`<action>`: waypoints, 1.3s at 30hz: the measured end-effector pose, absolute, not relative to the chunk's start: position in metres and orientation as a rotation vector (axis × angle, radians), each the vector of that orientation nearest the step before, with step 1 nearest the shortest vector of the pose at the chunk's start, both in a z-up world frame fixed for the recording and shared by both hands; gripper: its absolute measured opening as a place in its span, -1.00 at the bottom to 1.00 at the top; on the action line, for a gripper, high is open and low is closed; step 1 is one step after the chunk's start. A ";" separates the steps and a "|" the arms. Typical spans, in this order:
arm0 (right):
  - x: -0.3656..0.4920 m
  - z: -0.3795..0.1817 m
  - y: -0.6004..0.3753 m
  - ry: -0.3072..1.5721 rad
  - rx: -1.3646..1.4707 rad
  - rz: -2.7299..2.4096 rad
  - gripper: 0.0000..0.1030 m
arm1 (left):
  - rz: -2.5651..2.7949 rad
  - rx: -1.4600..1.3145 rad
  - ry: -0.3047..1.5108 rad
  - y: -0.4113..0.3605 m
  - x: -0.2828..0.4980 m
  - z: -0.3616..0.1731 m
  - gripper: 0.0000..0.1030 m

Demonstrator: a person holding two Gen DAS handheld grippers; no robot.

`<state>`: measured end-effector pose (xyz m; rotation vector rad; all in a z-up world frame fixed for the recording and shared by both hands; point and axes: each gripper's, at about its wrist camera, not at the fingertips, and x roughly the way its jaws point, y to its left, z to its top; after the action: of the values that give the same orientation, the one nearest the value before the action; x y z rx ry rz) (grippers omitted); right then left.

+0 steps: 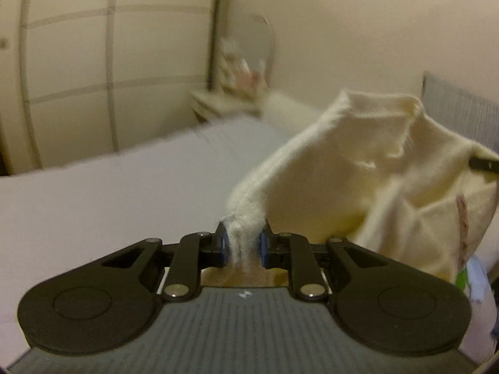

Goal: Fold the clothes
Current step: 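Lift the cream sweater by the collar with both tools and shake it out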

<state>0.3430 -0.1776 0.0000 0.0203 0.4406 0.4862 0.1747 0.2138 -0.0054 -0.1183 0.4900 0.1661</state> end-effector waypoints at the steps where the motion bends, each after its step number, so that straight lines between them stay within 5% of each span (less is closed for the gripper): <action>1: 0.325 0.012 -0.171 0.414 0.026 0.500 -0.92 | 0.191 -0.111 0.454 0.218 0.149 0.010 -0.70; 16: 0.103 0.092 -0.033 0.228 0.097 0.748 -0.93 | 0.470 -0.012 0.306 0.285 -0.159 0.130 -0.70; 39: -0.105 0.174 -0.029 0.050 0.019 1.058 -0.93 | 0.759 -0.007 0.139 0.199 -0.428 0.181 -0.70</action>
<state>-0.1052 -0.0290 0.1738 0.0187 0.0496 1.0581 -0.4280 0.1988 0.1812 -0.0074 0.1389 0.7591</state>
